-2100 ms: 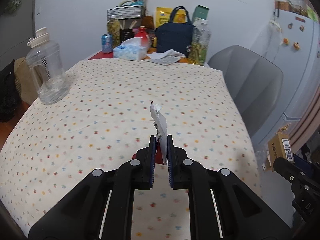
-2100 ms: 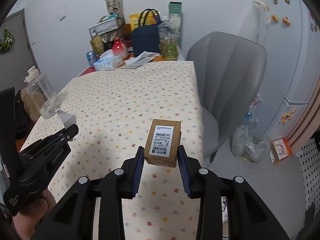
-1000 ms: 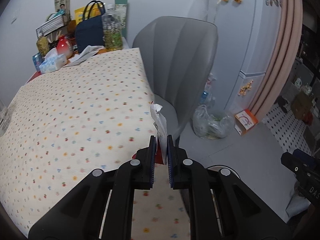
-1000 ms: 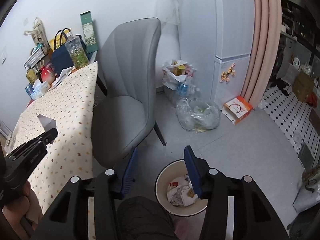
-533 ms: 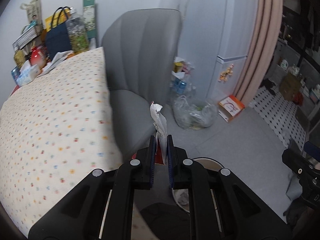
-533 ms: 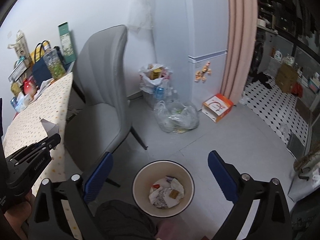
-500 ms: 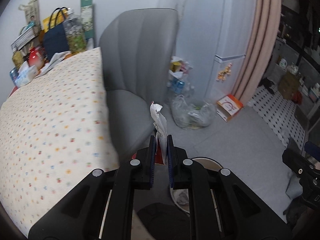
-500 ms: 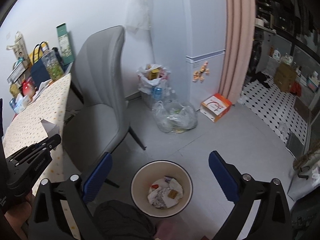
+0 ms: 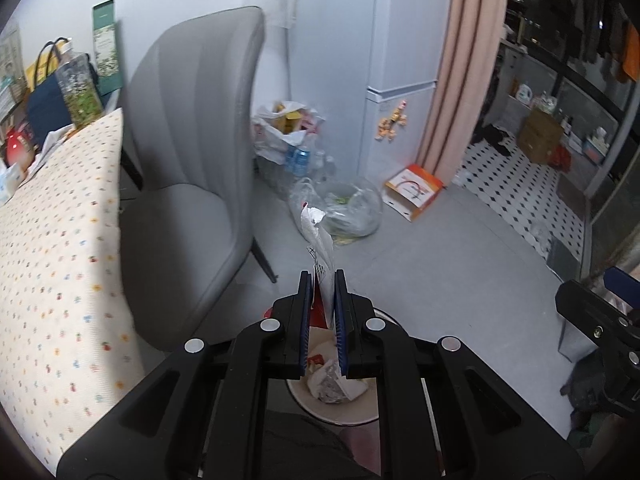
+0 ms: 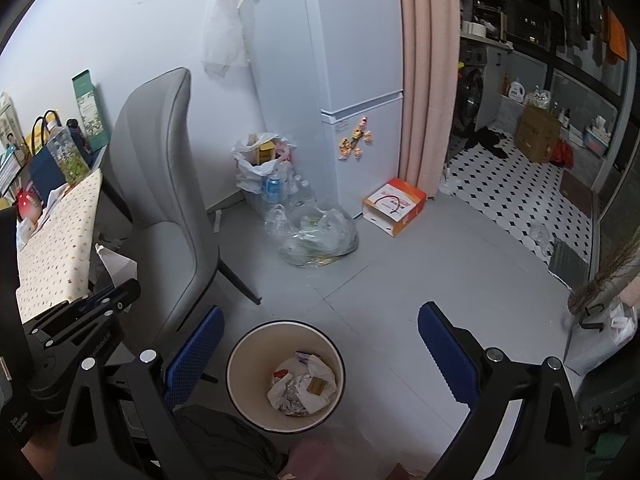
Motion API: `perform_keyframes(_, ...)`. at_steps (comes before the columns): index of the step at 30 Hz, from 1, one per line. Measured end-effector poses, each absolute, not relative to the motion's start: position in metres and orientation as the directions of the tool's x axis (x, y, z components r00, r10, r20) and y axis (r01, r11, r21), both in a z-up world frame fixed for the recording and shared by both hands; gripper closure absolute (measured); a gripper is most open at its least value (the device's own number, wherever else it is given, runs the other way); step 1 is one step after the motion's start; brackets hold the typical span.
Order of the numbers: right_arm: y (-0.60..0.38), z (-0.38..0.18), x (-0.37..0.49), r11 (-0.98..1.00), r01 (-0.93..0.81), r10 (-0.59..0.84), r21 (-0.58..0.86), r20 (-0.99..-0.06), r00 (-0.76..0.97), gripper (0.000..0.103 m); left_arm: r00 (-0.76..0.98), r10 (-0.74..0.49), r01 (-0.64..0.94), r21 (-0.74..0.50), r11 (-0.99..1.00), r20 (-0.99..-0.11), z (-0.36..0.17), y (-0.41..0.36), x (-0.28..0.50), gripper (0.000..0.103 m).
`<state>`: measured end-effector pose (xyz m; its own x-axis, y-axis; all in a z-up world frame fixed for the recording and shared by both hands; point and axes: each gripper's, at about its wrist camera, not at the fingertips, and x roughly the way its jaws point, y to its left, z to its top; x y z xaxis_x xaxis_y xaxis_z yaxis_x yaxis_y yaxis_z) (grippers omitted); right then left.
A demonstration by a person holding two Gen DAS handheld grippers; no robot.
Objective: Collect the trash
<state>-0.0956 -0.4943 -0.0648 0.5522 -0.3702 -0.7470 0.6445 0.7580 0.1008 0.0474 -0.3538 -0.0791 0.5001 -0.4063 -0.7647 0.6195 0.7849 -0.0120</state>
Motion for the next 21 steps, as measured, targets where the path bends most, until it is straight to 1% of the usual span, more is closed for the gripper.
perform_keyframes(4, -0.501, -0.067, -0.099, 0.747, 0.657, -0.380, 0.101, -0.747, 0.546, 0.008, 0.470, -0.422, 0.644, -0.026, 0.764, -0.775, -0.084, -0.362, 0.043, 0.091)
perform_keyframes(6, -0.505, -0.068, -0.101, 0.740, 0.665, -0.383, 0.103, -0.747, 0.543, 0.008, 0.453, -0.428, 0.651, -0.038, 0.758, -0.782, -0.086, -0.364, 0.044, 0.089)
perform_keyframes(7, -0.507, -0.069, -0.101, 0.735, 0.669, -0.384, 0.106, -0.748, 0.541, 0.008, 0.446, -0.432, 0.653, -0.045, 0.756, -0.784, -0.087, -0.365, 0.044, 0.087)
perform_keyframes(10, -0.511, -0.070, -0.103, 0.731, 0.674, -0.387, 0.106, -0.749, 0.538, 0.008, 0.441, -0.443, 0.654, -0.059, 0.754, -0.781, -0.086, -0.365, 0.045, 0.070)
perform_keyframes(12, -0.512, -0.071, -0.102, 0.731, 0.674, -0.388, 0.106, -0.748, 0.538, 0.008, 0.448, -0.446, 0.655, -0.055, 0.754, -0.775, -0.085, -0.364, 0.045, 0.064)
perform_keyframes(15, -0.513, -0.071, -0.102, 0.732, 0.673, -0.385, 0.108, -0.749, 0.539, 0.008, 0.452, -0.444, 0.654, -0.051, 0.755, -0.774, -0.084, -0.364, 0.047, 0.063)
perform_keyframes(18, -0.514, -0.071, -0.101, 0.735, 0.670, -0.381, 0.110, -0.750, 0.541, 0.008, 0.459, -0.442, 0.650, -0.047, 0.758, -0.771, -0.082, -0.362, 0.046, 0.057)
perform_keyframes(21, -0.510, -0.069, -0.099, 0.741, 0.663, -0.378, 0.110, -0.748, 0.546, 0.008, 0.469, -0.439, 0.642, -0.045, 0.765, -0.767, -0.080, -0.356, 0.047, 0.055)
